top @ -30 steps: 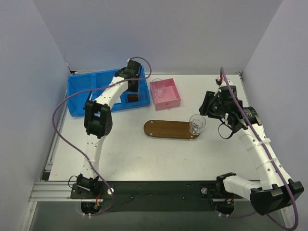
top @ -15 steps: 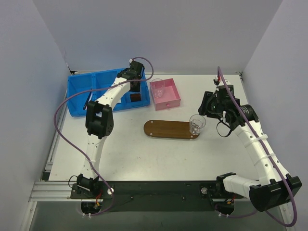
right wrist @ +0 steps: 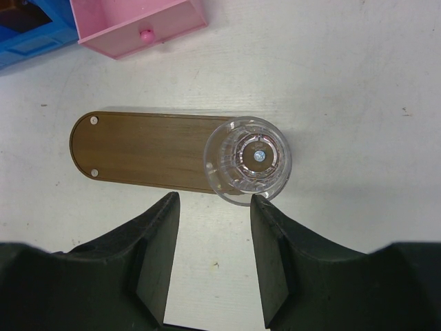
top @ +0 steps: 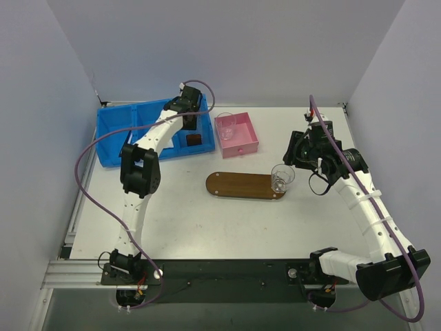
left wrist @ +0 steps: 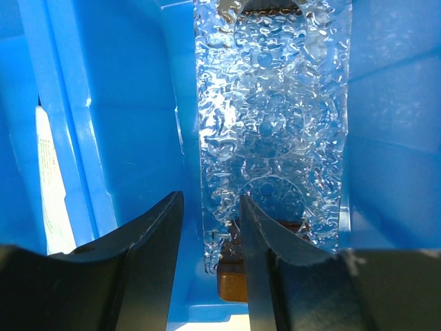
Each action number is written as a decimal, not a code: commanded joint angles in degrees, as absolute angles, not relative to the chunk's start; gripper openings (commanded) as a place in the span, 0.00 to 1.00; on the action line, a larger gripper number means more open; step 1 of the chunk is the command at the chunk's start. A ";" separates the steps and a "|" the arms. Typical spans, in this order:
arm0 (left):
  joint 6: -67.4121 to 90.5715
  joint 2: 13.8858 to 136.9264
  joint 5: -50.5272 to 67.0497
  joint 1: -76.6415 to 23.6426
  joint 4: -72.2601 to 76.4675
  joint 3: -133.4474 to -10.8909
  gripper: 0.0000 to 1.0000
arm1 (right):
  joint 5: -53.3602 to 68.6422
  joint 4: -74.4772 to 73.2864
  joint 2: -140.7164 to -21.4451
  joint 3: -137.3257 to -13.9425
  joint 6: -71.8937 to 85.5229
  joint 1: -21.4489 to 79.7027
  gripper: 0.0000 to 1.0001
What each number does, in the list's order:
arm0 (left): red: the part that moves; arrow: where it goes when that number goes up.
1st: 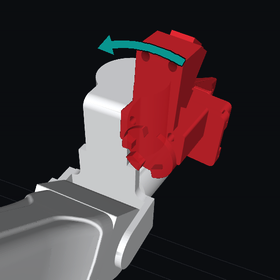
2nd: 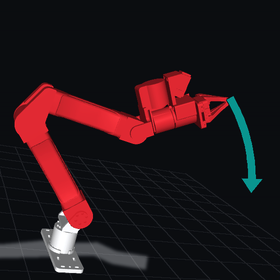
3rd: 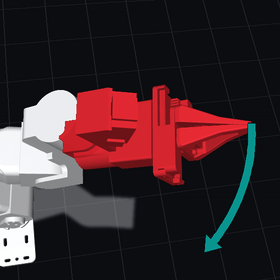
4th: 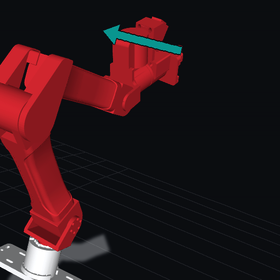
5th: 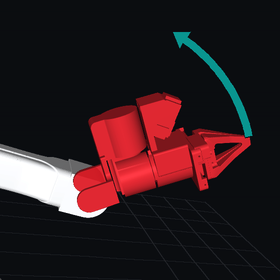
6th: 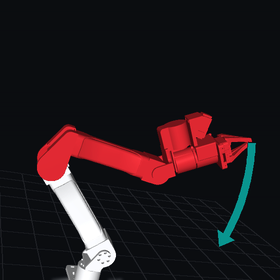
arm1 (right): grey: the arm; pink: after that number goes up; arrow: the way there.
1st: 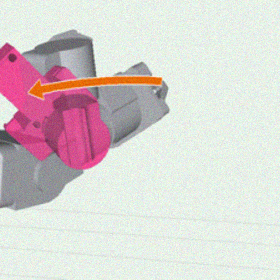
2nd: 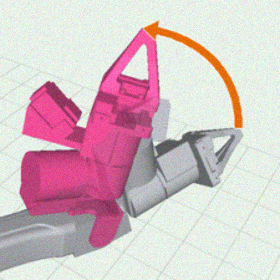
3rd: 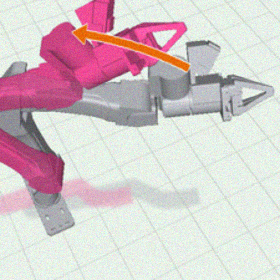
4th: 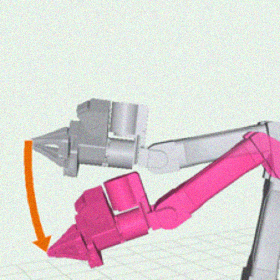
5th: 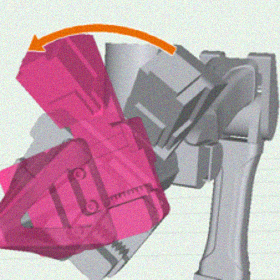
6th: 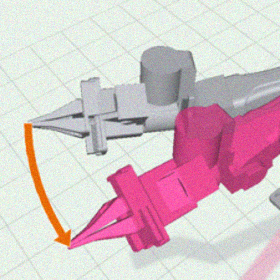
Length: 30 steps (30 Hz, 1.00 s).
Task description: Prepare toiletry sets of a toothbrush and toothpaste on the tray
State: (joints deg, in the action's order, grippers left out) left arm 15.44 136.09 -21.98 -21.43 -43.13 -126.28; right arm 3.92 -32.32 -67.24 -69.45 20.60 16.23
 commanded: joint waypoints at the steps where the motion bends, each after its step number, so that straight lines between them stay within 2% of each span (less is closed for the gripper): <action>1: 15.91 136.23 -17.76 -20.48 -41.74 -126.39 0.49 | 4.22 -33.14 -67.85 -71.37 20.13 16.52 0.41; 10: 17.40 139.30 -15.30 -20.48 -45.00 -126.74 0.47 | 3.96 -33.13 -68.03 -71.90 20.30 16.61 0.41; 12: 17.58 139.22 -14.94 -20.48 -45.09 -126.83 0.42 | 3.96 -33.13 -67.85 -71.63 20.30 16.61 0.41; 16: 17.67 138.43 -14.85 -20.48 -44.91 -127.00 0.21 | 3.60 -33.13 -67.59 -71.54 20.22 16.52 0.41; 18: 17.67 137.73 -14.68 -20.39 -44.47 -127.09 0.16 | 3.52 -33.05 -67.67 -71.72 20.13 16.52 0.41; 19: 17.67 137.46 -14.59 -20.39 -44.39 -127.18 0.08 | 3.43 -33.05 -67.68 -71.72 20.13 16.61 0.41; 21: 17.75 136.68 -14.59 -20.39 -44.12 -127.61 0.02 | 3.34 -33.05 -67.68 -71.72 20.22 16.52 0.41; 22: 17.75 136.50 -14.59 -20.39 -44.12 -127.79 0.00 | 3.34 -32.96 -67.68 -71.63 20.39 16.52 0.41; 30: 16.88 132.46 -13.36 -20.39 -42.10 -127.09 0.00 | 3.69 -32.17 -67.59 -71.37 20.04 16.52 0.40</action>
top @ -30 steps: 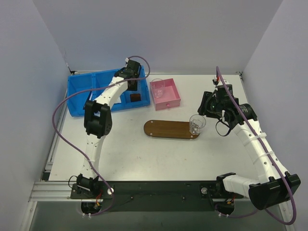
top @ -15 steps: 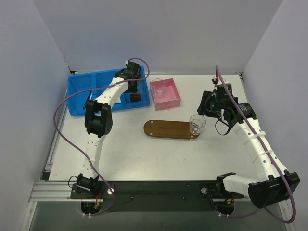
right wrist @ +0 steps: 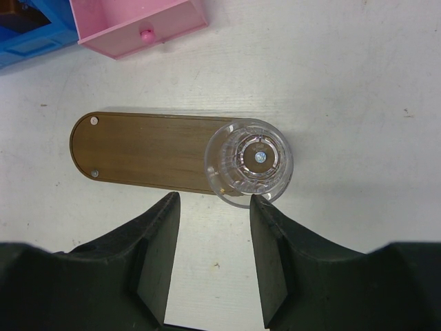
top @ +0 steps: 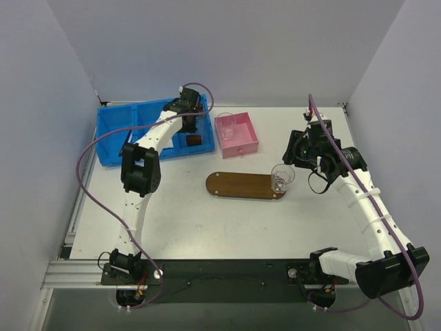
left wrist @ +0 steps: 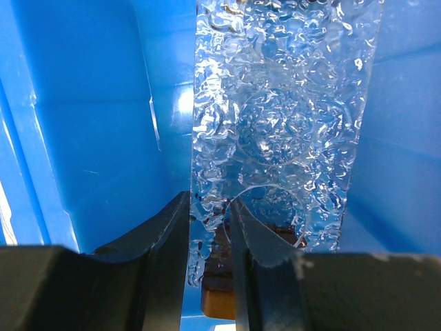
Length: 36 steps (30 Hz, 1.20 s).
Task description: Prepare toiletry sets of a toothbrush and toothpaste on the tray
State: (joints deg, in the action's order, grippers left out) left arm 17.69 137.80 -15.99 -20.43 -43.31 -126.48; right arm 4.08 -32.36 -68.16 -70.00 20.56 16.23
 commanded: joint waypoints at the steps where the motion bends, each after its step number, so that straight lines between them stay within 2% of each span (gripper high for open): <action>1: 16.79 131.93 -13.19 -20.39 -41.75 -126.74 0.00 | 3.69 -32.17 -67.59 -71.37 20.13 16.52 0.40; 36: 11.16 103.73 -5.81 -20.39 -23.74 -97.57 0.00 | 4.48 -30.59 -68.55 -74.09 17.93 16.52 0.40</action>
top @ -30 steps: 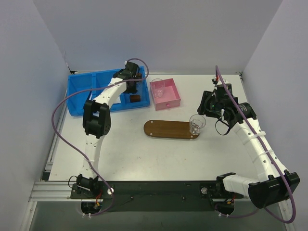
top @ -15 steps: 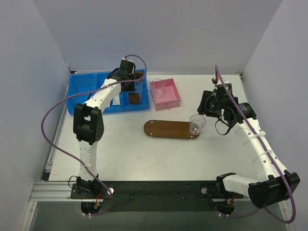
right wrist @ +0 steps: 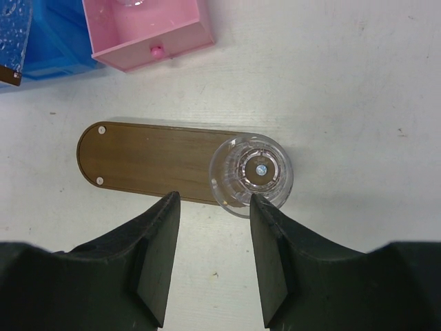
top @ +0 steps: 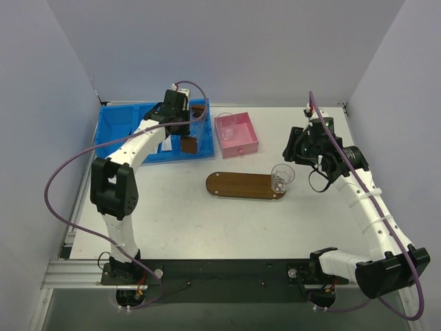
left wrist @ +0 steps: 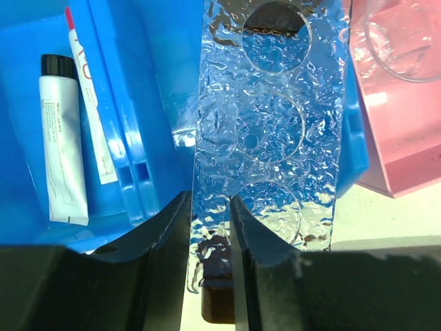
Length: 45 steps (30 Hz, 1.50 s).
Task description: Prepare toiletry sets of a toothbrush and toothpaste on the tray
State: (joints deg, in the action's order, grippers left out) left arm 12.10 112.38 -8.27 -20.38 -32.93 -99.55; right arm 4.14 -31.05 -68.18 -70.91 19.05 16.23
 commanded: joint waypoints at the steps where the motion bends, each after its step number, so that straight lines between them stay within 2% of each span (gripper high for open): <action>1: 11.08 103.01 -5.63 -20.39 -23.30 -97.12 0.00 | 4.48 -30.59 -68.55 -74.18 17.93 16.61 0.40; 14: 8.44 88.18 1.83 -21.79 -19.43 -81.58 0.00 | 6.59 -31.02 -69.17 -76.55 15.39 16.52 0.40; 24: 4.04 76.56 7.03 -33.12 -15.73 -66.99 0.00 | 13.79 -32.52 -70.22 -77.25 11.51 18.89 0.46; 32: 4.57 74.89 9.49 -40.07 -15.91 -62.93 0.00 | 18.28 -34.01 -72.42 -78.57 10.11 23.55 0.49; 45: 2.46 74.18 12.66 -43.77 -16.08 -61.79 0.00 | 20.22 -36.91 -81.38 -78.40 8.09 28.38 0.49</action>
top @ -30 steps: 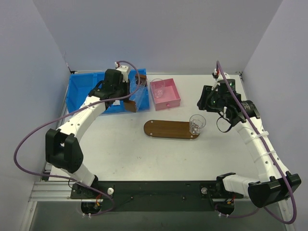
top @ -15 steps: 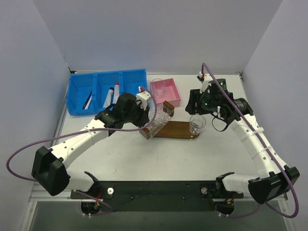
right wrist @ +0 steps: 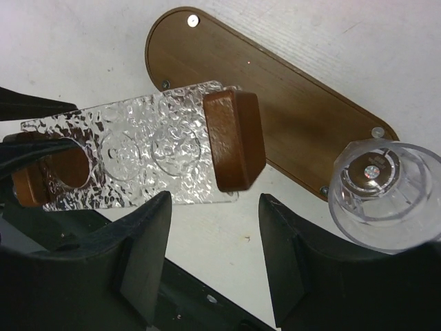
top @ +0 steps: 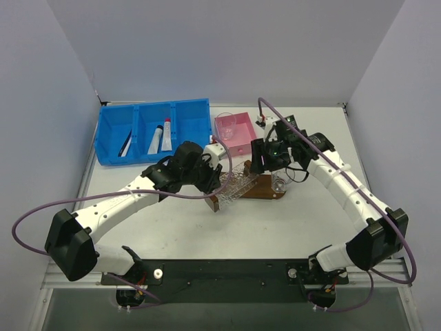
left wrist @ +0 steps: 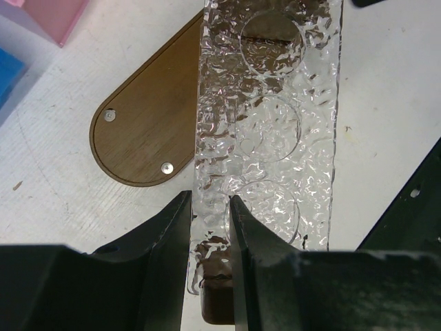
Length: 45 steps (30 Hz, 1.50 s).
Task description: Prepare toiletry sets of a toothbrush and toothpaste on the tray
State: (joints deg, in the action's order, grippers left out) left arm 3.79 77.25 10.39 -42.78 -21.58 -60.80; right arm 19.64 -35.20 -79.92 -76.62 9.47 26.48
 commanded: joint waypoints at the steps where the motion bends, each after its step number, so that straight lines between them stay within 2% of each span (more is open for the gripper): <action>1: 2.29 74.18 12.74 -44.12 -16.00 -61.79 0.00 | 20.04 -36.91 -81.56 -78.40 8.17 28.56 0.49; 21: 1.23 74.71 12.92 -46.14 -16.00 -61.52 0.00 | 11.25 -36.12 -85.08 -78.48 6.59 31.38 0.50; 45: 1.58 73.30 11.95 -46.14 -14.33 -60.12 0.00 | 13.80 -34.80 -87.36 -75.24 5.71 31.64 0.50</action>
